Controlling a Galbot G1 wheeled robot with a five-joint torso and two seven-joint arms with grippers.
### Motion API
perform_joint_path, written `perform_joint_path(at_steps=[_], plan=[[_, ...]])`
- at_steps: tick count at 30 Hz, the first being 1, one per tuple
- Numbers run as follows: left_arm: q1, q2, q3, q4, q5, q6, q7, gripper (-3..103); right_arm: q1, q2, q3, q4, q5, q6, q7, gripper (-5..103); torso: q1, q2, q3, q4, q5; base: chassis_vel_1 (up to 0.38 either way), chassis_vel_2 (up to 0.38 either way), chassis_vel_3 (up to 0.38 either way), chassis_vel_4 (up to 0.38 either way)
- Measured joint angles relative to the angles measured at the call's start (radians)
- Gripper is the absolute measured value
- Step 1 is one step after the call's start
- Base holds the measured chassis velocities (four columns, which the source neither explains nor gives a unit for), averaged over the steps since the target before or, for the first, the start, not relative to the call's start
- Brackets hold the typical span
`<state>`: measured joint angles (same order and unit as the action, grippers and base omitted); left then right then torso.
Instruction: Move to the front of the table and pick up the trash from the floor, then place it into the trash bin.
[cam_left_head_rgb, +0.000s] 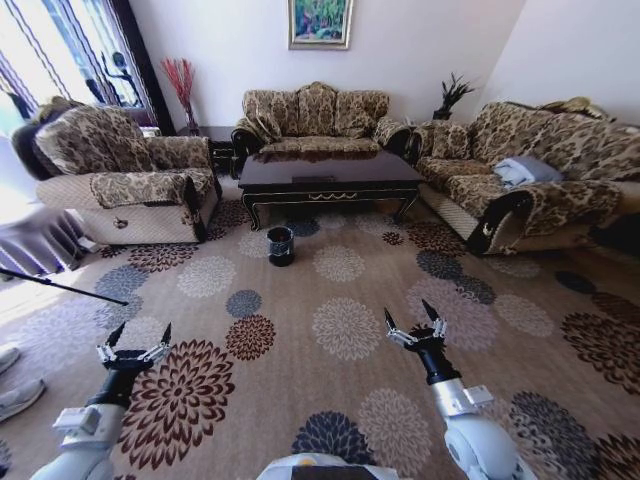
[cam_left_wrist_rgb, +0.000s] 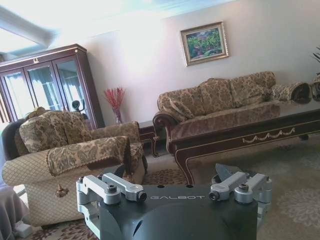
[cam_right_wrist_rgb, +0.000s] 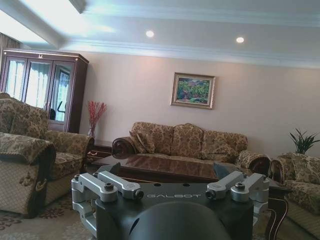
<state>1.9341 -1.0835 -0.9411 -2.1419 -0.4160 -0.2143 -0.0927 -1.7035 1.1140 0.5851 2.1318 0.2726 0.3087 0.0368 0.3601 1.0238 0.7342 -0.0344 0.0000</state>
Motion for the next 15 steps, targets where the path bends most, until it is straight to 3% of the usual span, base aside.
perform_joint_path(at_steps=[15], plan=[[0.000, 0.000, 0.000, 0.000, 0.000, 0.000, 0.000, 100, 0.000, 0.000, 0.000, 0.000, 0.000, 0.000, 0.000, 100, 0.030, 0.069, 0.039, 0.0000, 0.0000, 0.000, 0.000, 0.000, 0.000]])
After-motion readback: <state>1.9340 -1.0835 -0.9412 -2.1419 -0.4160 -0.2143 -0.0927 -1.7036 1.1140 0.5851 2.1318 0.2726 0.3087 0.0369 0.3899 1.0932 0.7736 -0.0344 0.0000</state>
